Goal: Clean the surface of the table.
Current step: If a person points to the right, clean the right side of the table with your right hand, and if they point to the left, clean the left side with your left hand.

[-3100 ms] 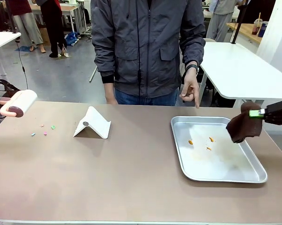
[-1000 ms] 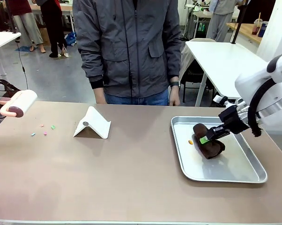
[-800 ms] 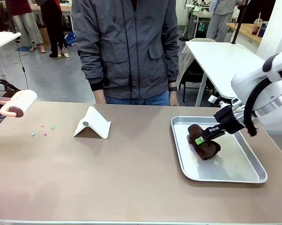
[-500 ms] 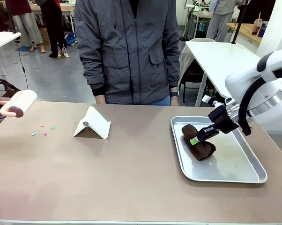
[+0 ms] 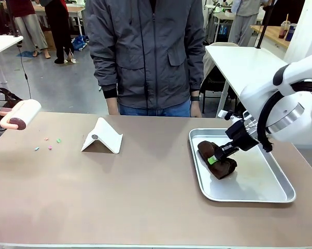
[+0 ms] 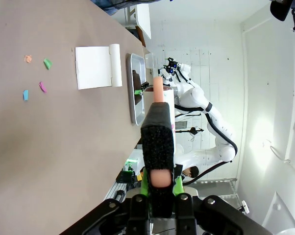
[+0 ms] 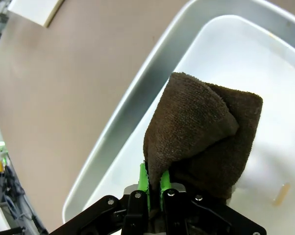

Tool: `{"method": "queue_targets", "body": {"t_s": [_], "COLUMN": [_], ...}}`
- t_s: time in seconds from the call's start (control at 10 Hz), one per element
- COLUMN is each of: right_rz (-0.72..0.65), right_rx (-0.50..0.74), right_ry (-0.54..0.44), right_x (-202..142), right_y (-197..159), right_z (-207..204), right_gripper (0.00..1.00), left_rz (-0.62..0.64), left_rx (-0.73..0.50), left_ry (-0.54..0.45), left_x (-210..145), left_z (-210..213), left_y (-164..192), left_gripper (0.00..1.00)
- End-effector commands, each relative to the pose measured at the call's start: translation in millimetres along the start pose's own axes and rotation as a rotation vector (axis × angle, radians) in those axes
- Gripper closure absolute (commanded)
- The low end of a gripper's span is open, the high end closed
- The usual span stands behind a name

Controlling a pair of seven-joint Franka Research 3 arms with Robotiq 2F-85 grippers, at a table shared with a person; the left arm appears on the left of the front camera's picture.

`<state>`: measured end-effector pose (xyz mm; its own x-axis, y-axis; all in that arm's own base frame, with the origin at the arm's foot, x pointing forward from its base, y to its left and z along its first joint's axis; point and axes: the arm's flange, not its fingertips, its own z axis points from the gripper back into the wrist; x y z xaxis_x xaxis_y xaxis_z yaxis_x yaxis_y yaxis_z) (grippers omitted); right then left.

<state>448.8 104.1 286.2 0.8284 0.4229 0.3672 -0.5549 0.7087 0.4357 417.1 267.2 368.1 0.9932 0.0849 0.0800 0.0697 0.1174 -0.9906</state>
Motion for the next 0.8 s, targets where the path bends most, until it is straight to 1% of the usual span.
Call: {"method": "queue_targets", "body": {"t_s": [0.0,0.2,0.7], "right_rz": [-0.047,-0.07,-0.19], "right_rx": [-0.214,-0.235,-0.298], "right_ry": [0.012,0.004,-0.058], "right_x": [-7,-9,-26], "right_y": [-24,-30,-60], "right_z": [-9,-4,30], "right_gripper": [0.91,0.91,0.91], "left_rz": [-0.004,-0.004,-0.004], "left_rx": [-0.002,-0.002,-0.002], "left_ry": [0.002,0.002,0.002], "left_x": [-1,-1,-1], "left_z": [1,1,1], "left_y": [-3,-3,-3], "left_gripper": [0.84,0.84,0.84]}}
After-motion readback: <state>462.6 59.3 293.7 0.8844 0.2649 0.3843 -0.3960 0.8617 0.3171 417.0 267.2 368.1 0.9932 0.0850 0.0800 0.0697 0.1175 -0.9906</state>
